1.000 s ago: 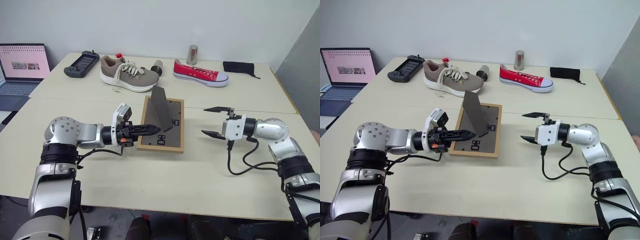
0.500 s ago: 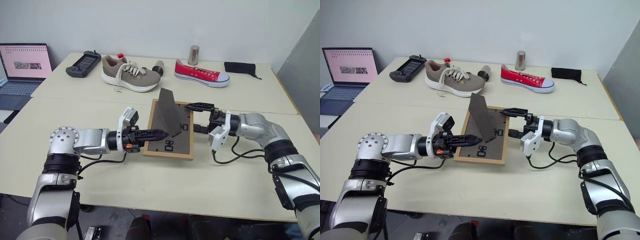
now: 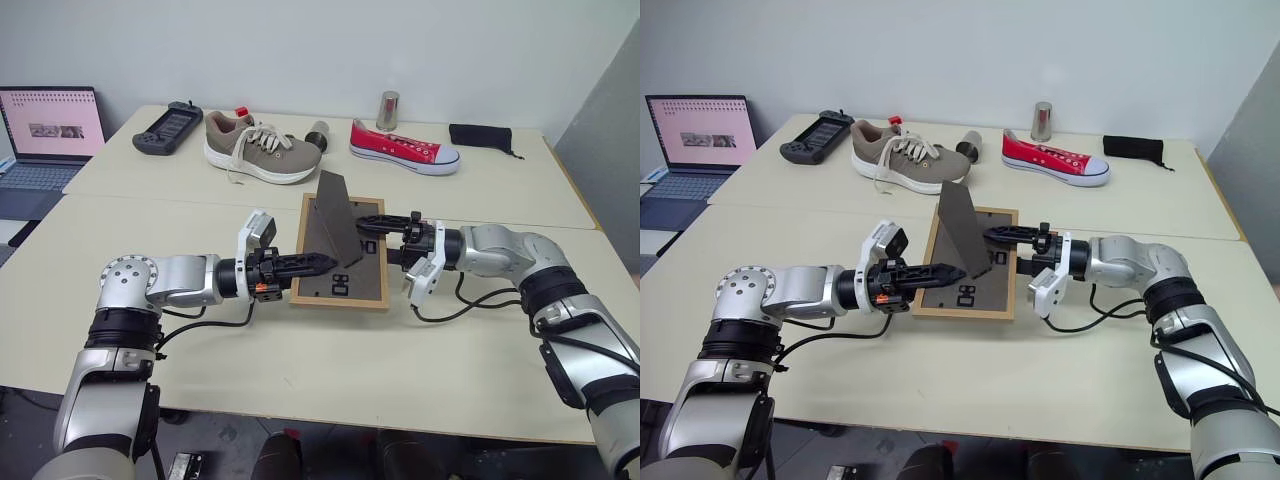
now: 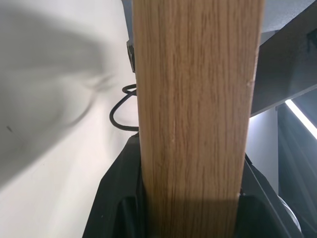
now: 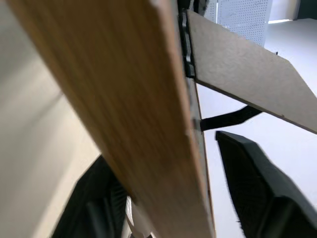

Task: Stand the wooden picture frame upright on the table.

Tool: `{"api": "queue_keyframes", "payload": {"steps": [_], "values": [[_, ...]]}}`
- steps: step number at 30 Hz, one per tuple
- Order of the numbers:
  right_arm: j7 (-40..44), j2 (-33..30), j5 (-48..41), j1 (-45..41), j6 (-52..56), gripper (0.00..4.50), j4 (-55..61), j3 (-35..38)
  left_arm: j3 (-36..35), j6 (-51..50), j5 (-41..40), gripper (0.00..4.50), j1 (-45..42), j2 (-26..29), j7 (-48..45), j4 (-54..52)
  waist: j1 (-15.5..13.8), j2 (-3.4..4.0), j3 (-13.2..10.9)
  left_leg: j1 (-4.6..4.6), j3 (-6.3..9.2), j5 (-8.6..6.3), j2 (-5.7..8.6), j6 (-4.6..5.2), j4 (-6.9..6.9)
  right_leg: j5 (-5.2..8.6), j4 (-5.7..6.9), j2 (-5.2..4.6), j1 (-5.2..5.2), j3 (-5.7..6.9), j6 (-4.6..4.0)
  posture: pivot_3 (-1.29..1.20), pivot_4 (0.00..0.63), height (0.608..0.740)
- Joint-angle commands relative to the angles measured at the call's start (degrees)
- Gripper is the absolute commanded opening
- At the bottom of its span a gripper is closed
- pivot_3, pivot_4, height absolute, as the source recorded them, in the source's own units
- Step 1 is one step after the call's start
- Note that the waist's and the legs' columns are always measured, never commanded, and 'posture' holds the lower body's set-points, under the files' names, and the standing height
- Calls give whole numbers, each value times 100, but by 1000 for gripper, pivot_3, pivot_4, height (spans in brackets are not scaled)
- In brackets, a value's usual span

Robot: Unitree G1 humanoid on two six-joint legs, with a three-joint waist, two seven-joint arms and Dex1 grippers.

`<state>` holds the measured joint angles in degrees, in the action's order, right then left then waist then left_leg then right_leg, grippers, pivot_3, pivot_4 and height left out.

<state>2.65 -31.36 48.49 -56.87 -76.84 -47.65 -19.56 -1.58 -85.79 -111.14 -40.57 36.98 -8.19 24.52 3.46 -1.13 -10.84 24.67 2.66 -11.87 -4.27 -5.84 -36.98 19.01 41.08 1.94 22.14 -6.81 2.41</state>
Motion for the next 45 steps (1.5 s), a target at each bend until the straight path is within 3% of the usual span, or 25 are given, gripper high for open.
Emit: {"api": "queue_keyframes", "payload": {"steps": [1, 10, 12, 14, 23, 26, 29, 32, 34, 37, 42, 45], "values": [[-515, -121, 142, -194, -4, 1617, 231, 33, -30, 4, -186, 1294, -113, 103, -64, -182, 1, 0, 0, 0, 3, 0, 3, 0, 0, 0, 1, -1, 0, 0, 0, 0, 150, 740], [-1150, -296, 511, -192, 112, 1460, 387, -129, 153, 194, -81, 1294, 145, 99, 163, -683, 1, 0, 0, 0, 22, 2, 26, 3, 1, 0, 6, -16, -5, 3, 0, 0, 150, 740], [-1226, -318, 538, -192, 114, 1459, 396, -170, 58, 348, 211, 1985, 250, 83, 88, -1004, 2, 0, 0, 0, 22, 2, 29, 4, 1, 0, 6, -20, -6, 4, 0, 0, 150, 740], [-1272, -337, 539, -193, 119, 1397, 388, -210, -5, 455, 245, 2221, 299, 101, 16, -1136, -1, 0, 0, 0, 26, 3, 32, 4, 1, 0, 6, -22, -9, 5, 0, 0, 150, 740], [-1115, -433, 130, -139, 103, 1295, 143, -288, -352, 313, 827, 4133, 62, 727, -699, -959, 25, 0, 0, 0, 30, 7, 48, 12, 4, 0, 6, -34, -11, 8, 0, 0, 150, 740], [-754, -481, -403, -77, 48, 1295, -156, -316, -657, 400, 1256, 4500, -171, 1083, -1079, -878, 39, -1, 0, 1, 32, 7, 52, 14, 4, 0, 5, -39, -14, 12, 0, 0, 150, 740], [-338, -459, -969, -33, 85, 1295, -376, -322, -812, 435, 1660, 4500, -264, 1267, -1429, -927, 73, -1, 0, 1, 32, 8, 54, 15, 6, 0, 4, -42, -16, 15, 0, 0, 150, 740], [1892, 40, -3605, 312, 1478, 1295, -369, -67, -681, 1008, 3037, 4500, 361, 1972, -2197, -2300, 131, -3, 1, 0, 36, 8, 54, 15, 9, 0, -9, -49, -32, 24, 1, 0, 150, 740], [2946, 234, -4723, 497, 2391, 1295, 47, 87, -630, 1396, 3635, 4500, 626, 2132, -2414, -2700, 168, -3, 1, -12, 36, 8, 53, 15, 14, 0, -17, -56, -50, 28, 1, 0, 150, 740], [4406, 602, -6475, 691, 4907, 1295, 1126, 484, -690, 1824, 4271, 4500, 1022, 2237, -2644, -3197, 146, -1, 0, -29, 38, 10, 56, 17, 18, 1, -14, -66, -73, 44, 1, 0, 150, 740], [5448, 852, -7859, 580, 8281, 1295, 1925, 864, -881, 2438, 4922, 4500, 1400, 2059, -2816, -3742, 109, 4, -3, -28, 52, 5, 54, 44, 20, 2, -13, -68, -74, 71, 2, 0, 150, 740], [5823, 1002, -8085, 422, 9234, 1295, 1874, 974, -1047, 2543, 4963, 4500, 1628, 2021, -2996, -4085, 91, 4, -3, -24, 56, 4, 54, 46, 23, 4, -19, -70, -72, 86, -1, 0, 150, 740]]}}
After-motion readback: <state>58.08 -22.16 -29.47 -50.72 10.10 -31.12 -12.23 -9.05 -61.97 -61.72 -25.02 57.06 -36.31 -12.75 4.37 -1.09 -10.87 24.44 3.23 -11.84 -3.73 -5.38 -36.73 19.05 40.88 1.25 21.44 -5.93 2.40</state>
